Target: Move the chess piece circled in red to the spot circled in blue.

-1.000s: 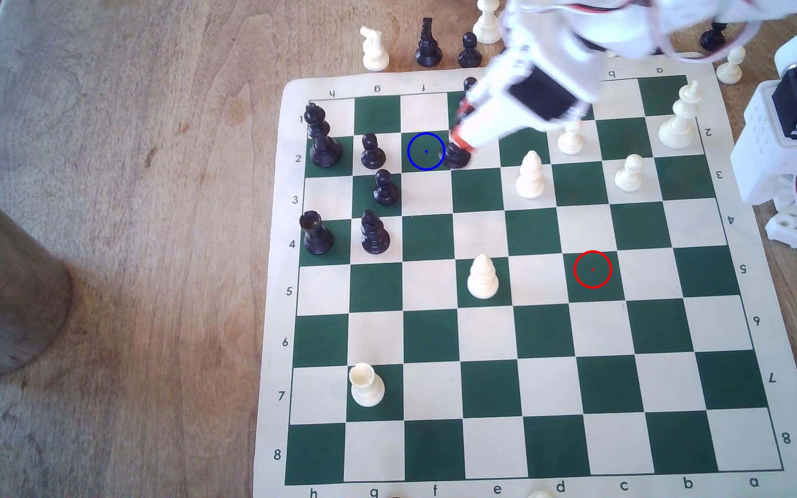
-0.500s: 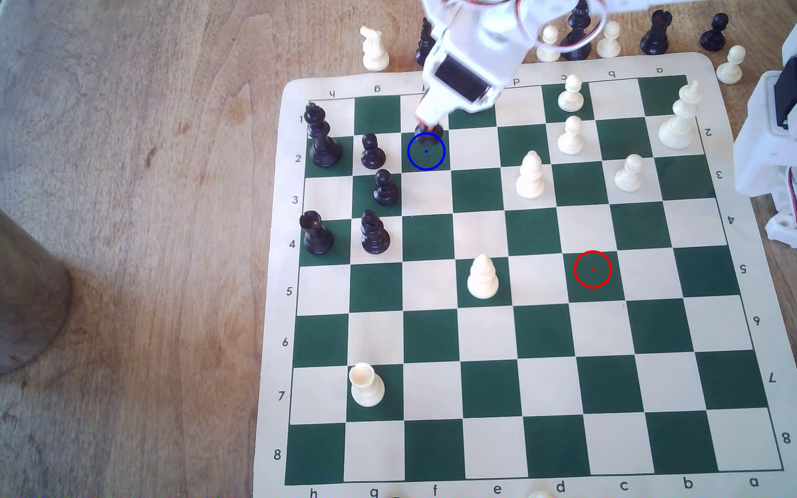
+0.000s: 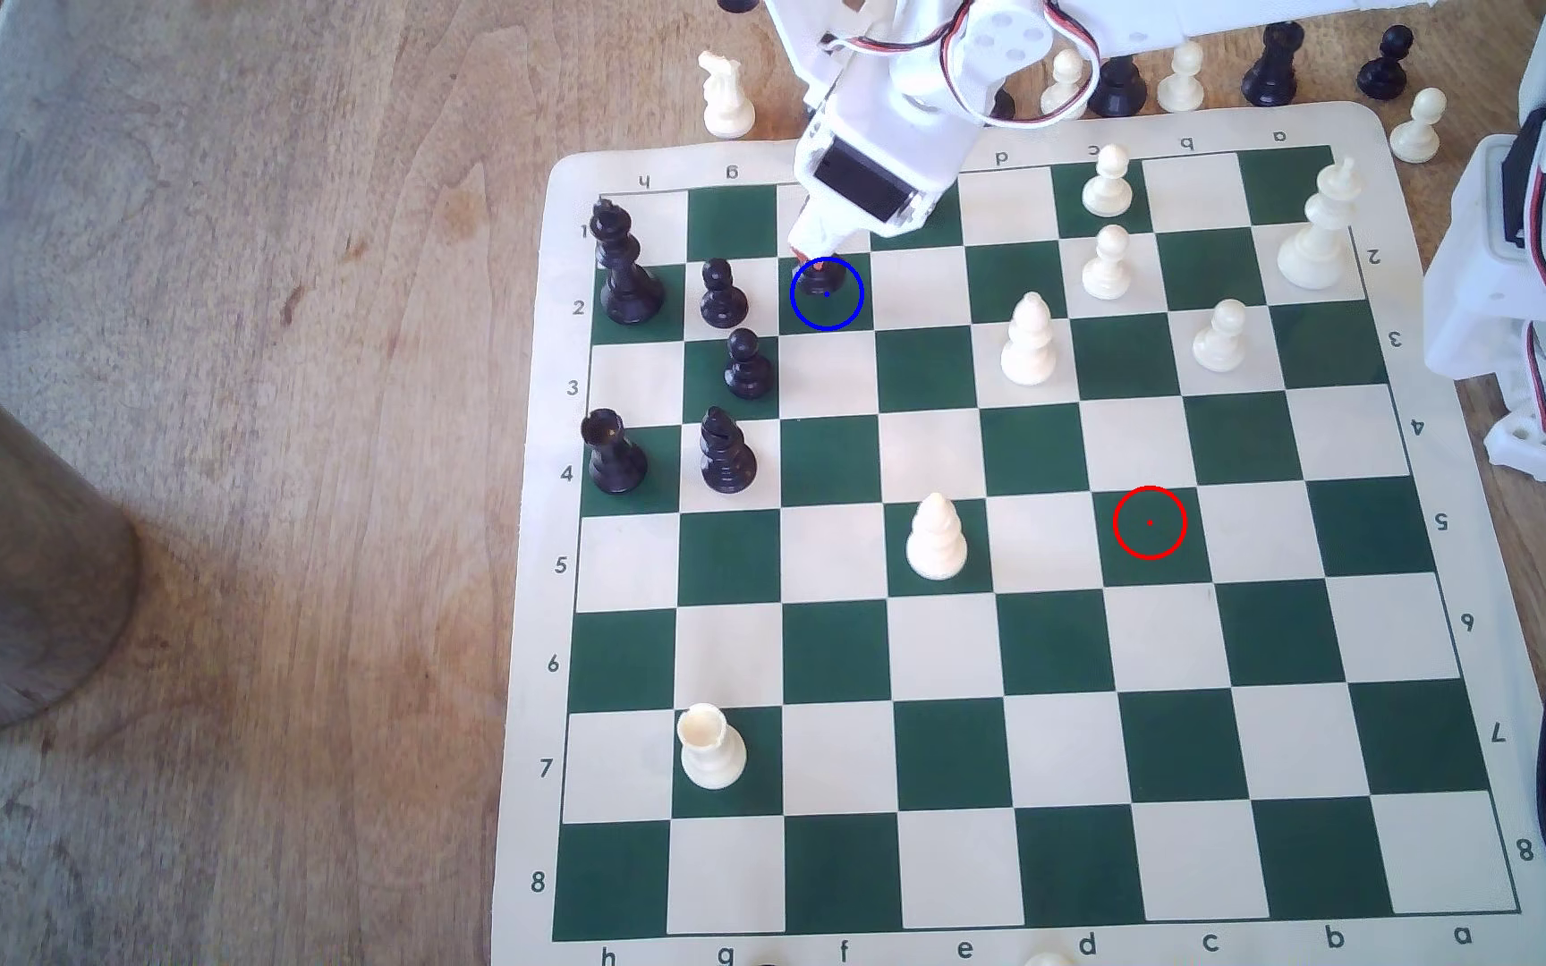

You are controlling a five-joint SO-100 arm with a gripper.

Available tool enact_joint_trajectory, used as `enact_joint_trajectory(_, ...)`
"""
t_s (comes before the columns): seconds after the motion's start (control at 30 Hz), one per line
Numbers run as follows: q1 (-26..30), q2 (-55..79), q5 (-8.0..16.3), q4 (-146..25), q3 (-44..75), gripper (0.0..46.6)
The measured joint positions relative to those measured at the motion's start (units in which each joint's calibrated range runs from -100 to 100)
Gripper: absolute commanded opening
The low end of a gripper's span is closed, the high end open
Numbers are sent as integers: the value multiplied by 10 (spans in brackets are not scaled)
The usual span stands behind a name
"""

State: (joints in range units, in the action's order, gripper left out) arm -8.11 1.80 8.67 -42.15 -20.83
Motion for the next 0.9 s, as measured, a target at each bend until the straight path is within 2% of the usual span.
enact_joint_trajectory(0.3, 0, 39, -2, 21, 6, 53)
enact_joint_trajectory(0.33, 0, 40, -2, 22, 6, 66)
enact_joint_trajectory(0.37, 0, 40, -2, 22, 8, 112)
enact_joint_trajectory(0.4, 0, 42, -2, 22, 13, 131)
enact_joint_trajectory(0.53, 0, 43, -2, 13, 14, 184)
enact_joint_trajectory(0.9, 0, 31, -2, -22, -5, 199)
